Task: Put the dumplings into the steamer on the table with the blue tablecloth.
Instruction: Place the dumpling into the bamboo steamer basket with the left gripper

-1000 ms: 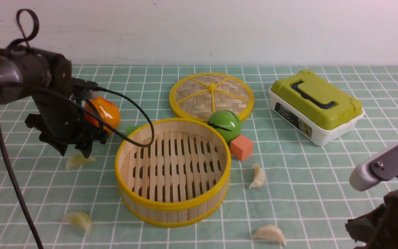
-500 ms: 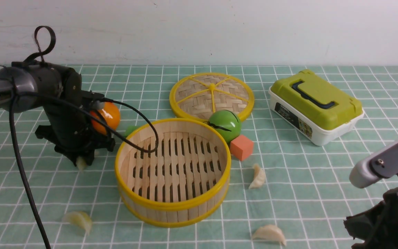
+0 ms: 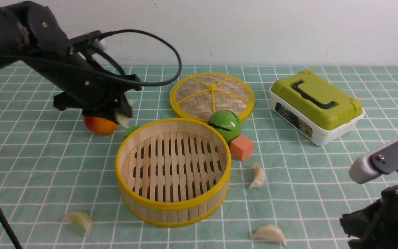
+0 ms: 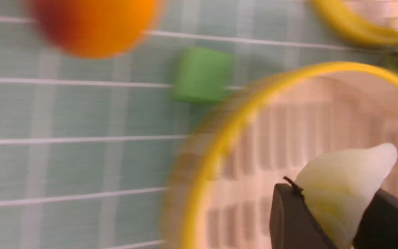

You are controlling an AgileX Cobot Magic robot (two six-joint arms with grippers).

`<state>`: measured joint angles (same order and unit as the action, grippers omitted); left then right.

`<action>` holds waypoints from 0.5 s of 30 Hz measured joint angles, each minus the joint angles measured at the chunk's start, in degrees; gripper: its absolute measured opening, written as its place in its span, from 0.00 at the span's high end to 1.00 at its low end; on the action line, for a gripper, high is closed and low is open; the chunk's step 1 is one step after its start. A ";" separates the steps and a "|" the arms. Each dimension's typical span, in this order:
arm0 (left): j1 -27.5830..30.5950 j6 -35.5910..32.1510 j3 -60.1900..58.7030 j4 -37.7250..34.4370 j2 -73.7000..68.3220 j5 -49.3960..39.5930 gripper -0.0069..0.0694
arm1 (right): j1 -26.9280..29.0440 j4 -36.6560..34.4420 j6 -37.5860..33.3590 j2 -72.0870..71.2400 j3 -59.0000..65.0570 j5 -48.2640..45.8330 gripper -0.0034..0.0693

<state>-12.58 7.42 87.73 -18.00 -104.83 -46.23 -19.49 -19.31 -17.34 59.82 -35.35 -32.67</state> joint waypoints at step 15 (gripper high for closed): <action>-7.18 19.95 -0.48 12.93 -11.83 5.78 0.59 | 0.00 -1.44 0.00 0.00 0.00 0.21 0.92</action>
<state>-19.76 27.37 87.24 -5.06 -116.66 -40.45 -19.49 -20.75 -17.34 59.82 -35.35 -32.47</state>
